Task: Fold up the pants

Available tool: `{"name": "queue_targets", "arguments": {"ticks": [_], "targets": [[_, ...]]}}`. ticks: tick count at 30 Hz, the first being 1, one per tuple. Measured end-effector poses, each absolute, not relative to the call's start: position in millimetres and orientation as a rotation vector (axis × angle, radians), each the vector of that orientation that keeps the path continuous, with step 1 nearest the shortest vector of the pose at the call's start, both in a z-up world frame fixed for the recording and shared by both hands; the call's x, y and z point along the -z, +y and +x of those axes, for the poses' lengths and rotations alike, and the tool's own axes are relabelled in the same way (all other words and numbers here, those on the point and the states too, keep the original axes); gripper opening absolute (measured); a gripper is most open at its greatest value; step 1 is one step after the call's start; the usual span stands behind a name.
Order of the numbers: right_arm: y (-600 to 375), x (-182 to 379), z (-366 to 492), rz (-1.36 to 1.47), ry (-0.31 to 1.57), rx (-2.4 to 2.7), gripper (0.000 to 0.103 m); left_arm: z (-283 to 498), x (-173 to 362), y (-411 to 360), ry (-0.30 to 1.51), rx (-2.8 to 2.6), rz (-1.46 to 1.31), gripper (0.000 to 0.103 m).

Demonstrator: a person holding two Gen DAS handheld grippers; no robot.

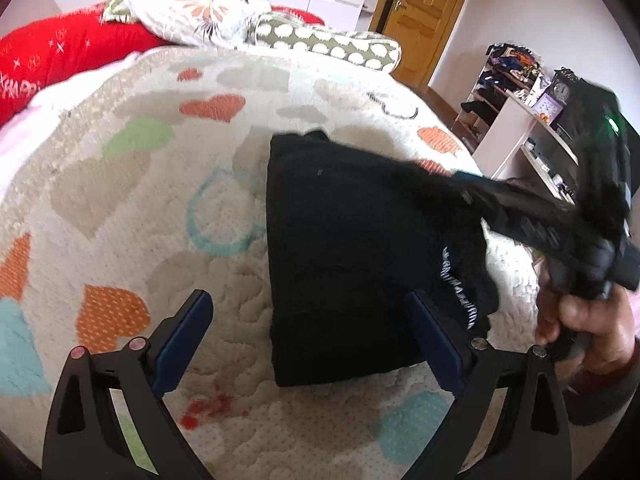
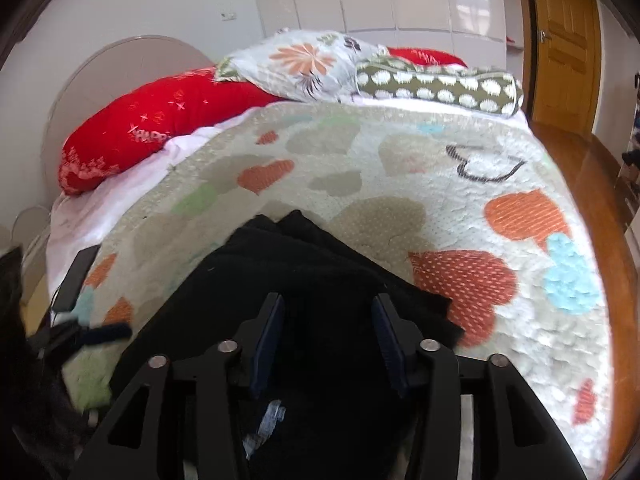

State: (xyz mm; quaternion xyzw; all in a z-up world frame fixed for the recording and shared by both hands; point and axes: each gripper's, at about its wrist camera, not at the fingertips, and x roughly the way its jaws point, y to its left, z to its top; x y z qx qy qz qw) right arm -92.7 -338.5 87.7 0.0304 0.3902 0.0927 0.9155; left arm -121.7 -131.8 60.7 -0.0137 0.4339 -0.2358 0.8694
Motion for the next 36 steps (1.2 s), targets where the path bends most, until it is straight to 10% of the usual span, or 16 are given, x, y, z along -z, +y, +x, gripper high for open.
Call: {"name": "queue_targets", "arguments": {"ticks": [36], "targets": [[-377.4, -45.3, -154.0, 0.308, 0.862, -0.13, 0.081, -98.9, -59.4, -132.2, 0.914, 0.539, -0.087, 0.098]]}}
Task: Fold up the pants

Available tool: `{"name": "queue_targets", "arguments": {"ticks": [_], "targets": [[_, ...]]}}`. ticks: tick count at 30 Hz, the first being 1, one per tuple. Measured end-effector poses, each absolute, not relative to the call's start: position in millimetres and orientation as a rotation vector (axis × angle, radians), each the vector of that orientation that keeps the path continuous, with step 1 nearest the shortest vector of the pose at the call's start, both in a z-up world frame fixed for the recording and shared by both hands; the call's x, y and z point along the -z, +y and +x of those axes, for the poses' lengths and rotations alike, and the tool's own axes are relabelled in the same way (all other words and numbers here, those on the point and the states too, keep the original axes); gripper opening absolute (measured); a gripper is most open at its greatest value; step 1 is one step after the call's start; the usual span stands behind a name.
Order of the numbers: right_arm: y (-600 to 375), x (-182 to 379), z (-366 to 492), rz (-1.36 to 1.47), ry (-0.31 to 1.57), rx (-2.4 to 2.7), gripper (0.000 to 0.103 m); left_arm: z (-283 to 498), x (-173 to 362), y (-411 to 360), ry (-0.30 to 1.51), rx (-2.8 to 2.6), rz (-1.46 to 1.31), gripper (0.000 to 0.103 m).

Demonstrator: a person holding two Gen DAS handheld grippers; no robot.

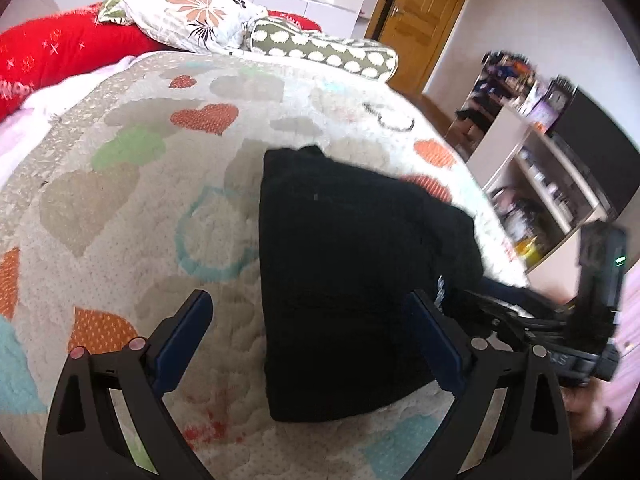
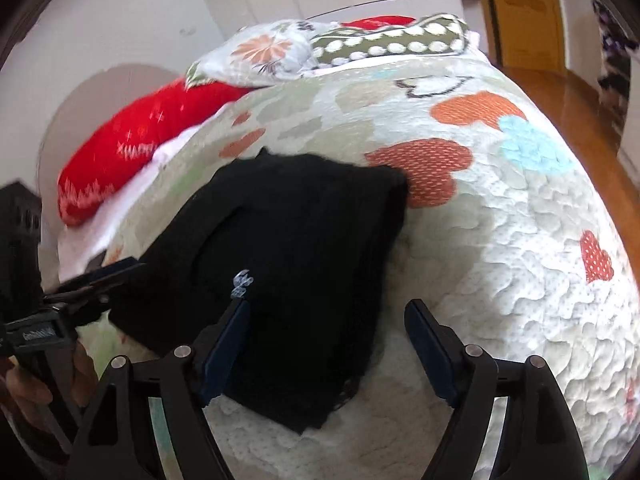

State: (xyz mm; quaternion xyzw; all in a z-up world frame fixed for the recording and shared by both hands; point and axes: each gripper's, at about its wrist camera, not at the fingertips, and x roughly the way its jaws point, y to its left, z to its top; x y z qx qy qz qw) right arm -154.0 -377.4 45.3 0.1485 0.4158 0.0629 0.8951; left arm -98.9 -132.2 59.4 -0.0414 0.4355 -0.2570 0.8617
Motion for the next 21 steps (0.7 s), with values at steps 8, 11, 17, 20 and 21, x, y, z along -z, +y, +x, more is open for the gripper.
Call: {"name": "queue_targets", "arguments": {"ticks": [8, 11, 17, 20, 21], "targets": [[-398.3, -31.0, -131.9, 0.455, 0.824, -0.22, 0.083, -64.1, -27.9, -138.2, 1.073, 0.599, -0.193, 0.102], [-388.9, -29.1, -119.5, 0.452, 0.842, -0.286, 0.067, -60.6, -22.0, -142.1, 1.064, 0.596, -0.229, 0.103], [-383.9, -31.8, -111.4, 0.445, 0.835, -0.307, 0.042, -70.1, -32.0, -156.8, 1.029, 0.664, -0.149, 0.065], [-380.2, -45.2, -112.8, 0.418, 0.818, -0.316, 0.038, -72.1, -46.2, -155.1, 1.003, 0.675, -0.114, 0.047], [-379.3, -50.2, -112.9, 0.419, 0.811, -0.318, 0.036, -71.8, -53.2, -153.7, 0.996, 0.686, -0.113, 0.046]]}}
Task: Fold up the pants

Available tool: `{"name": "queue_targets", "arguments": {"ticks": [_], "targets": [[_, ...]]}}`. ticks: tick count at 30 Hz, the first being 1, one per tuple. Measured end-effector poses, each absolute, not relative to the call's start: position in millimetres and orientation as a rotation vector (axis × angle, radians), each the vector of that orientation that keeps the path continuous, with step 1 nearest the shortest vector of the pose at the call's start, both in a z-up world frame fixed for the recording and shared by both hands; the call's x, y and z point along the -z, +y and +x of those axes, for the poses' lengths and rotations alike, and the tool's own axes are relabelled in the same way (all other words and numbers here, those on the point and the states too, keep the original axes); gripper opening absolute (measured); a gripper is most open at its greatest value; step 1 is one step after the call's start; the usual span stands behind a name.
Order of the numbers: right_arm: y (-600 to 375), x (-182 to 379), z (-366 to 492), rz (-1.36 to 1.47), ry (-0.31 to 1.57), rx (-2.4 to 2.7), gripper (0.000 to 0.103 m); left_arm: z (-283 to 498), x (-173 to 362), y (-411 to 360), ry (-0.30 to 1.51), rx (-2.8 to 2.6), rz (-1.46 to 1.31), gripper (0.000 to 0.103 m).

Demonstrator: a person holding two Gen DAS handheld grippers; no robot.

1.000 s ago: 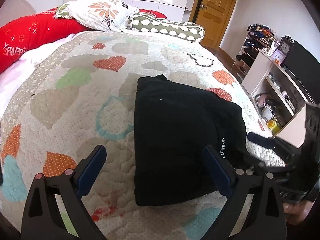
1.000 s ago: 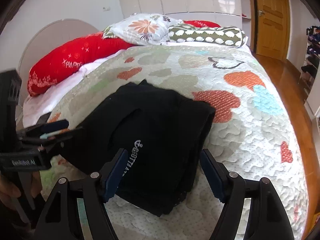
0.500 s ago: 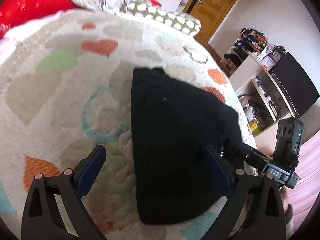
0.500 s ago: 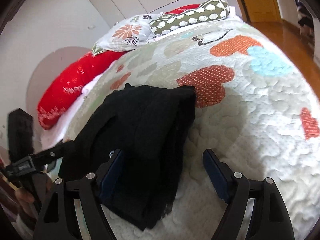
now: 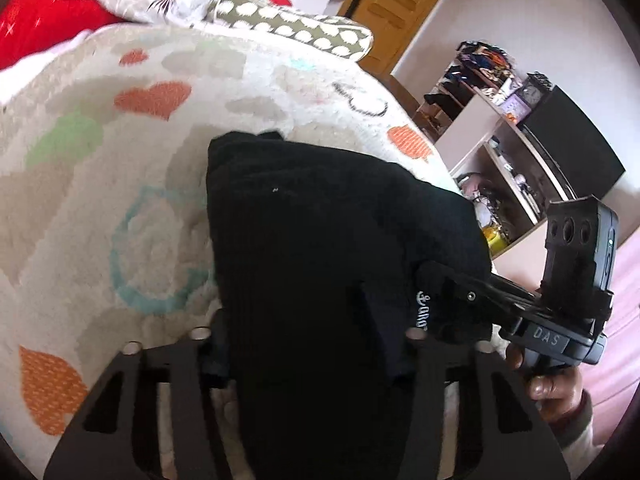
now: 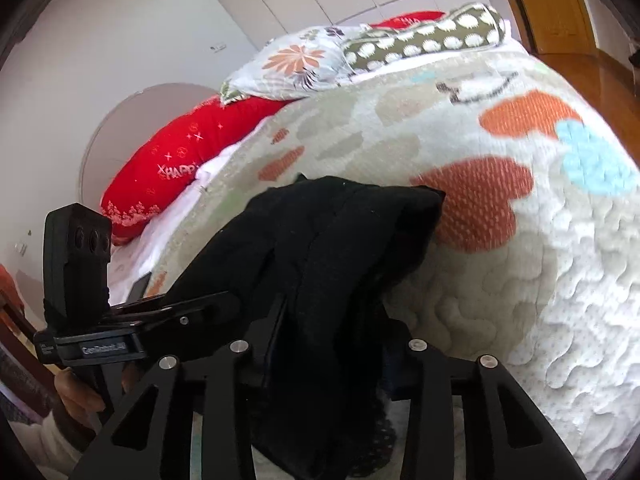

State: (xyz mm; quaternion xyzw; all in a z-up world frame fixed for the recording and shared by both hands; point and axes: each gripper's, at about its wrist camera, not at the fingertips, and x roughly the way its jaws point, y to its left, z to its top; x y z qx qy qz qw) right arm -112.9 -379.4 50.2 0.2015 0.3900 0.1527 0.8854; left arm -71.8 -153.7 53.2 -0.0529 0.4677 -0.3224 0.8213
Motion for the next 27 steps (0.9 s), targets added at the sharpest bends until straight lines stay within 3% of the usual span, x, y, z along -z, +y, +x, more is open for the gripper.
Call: {"name": "queue_targets", "arguments": {"ticks": [6, 10, 14, 17, 27], "targets": [[-370.0, -85.1, -95.3, 0.404, 0.74, -0.348, 0.033, -54.2, -94.4, -136.1, 0.899, 0.673, -0.109, 0.045], [-353.8, -92.8, -67.8, 0.369, 0.709, -0.329, 0.033, -26.8, -94.1, -129.4, 0.877, 0.63, -0.094, 0.047], [-346.2, -63.2, -26.7, 0.315, 0.781, -0.245, 0.04, 5.8, -54.5, -123.2, 0.975, 0.509, -0.068, 0.062], [-349.7, -44.0, -19.2, 0.3, 0.84, -0.202, 0.043, 9.0, -37.3, -106.9, 0.999, 0.469, -0.113, 0.081], [-329.8, -96.7, -34.2, 0.185, 0.74, -0.207, 0.043, -18.7, -60.1, -113.9, 0.886, 0.378, 0.033, 0.082]]}}
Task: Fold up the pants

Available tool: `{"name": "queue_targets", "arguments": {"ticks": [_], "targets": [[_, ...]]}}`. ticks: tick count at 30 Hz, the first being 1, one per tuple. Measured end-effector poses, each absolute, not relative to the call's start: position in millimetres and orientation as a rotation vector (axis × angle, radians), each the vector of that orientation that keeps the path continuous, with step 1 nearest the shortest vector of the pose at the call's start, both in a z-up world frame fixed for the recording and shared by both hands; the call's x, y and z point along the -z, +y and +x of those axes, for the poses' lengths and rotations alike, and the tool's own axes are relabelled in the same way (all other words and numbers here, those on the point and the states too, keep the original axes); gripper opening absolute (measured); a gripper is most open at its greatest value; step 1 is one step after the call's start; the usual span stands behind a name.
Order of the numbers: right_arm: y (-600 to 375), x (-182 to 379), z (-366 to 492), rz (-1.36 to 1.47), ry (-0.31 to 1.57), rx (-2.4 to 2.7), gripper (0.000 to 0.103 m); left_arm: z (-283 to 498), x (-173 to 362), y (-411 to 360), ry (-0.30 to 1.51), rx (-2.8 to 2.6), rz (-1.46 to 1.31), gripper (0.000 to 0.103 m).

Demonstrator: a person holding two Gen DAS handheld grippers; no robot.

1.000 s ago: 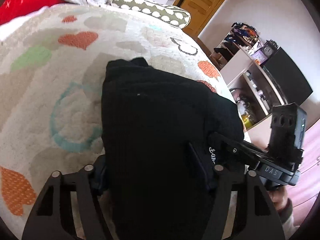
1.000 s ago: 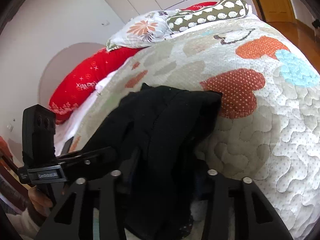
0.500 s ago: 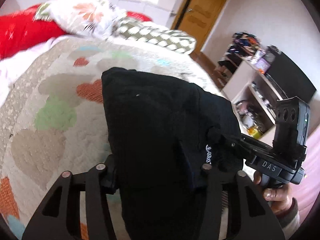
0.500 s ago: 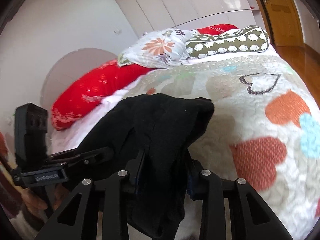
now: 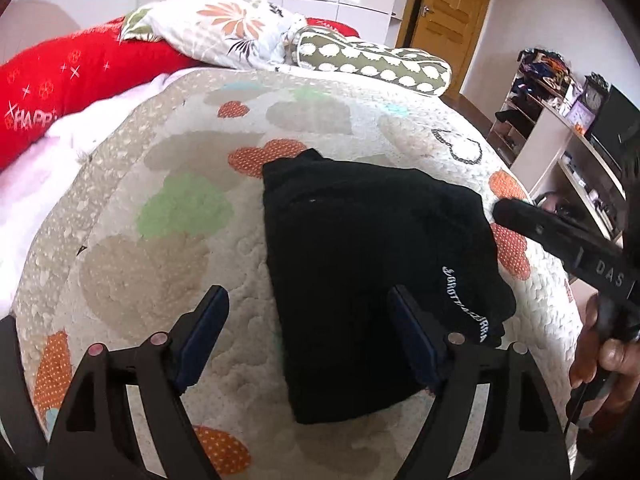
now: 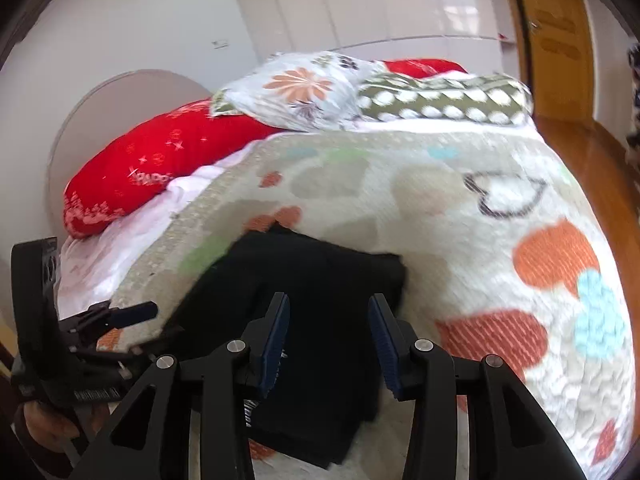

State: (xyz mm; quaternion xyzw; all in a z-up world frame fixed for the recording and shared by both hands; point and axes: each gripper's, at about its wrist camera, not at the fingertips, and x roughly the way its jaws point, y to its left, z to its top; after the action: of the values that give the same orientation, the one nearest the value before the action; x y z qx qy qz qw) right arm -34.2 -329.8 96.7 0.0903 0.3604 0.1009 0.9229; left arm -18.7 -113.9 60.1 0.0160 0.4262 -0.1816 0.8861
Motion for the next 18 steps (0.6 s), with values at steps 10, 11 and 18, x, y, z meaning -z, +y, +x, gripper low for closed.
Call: {"name": "queue_targets", "arguments": {"ticks": [10, 11, 18], "targets": [[-300.3, -47.6, -4.4, 0.049, 0.861, -0.173, 0.046, -17.3, -49.5, -121.2, 0.873, 0.347, 0.036, 0.086], [-298.3, -45.9, -5.3, 0.029, 0.85, -0.167, 0.047, -17.8, -49.8, -121.8, 0.866, 0.34, 0.036, 0.086], [-302.9, -79.6, -30.6, 0.07, 0.783, -0.153, 0.059, -35.3, -68.2, -118.1, 0.77, 0.279, 0.058, 0.086]]}}
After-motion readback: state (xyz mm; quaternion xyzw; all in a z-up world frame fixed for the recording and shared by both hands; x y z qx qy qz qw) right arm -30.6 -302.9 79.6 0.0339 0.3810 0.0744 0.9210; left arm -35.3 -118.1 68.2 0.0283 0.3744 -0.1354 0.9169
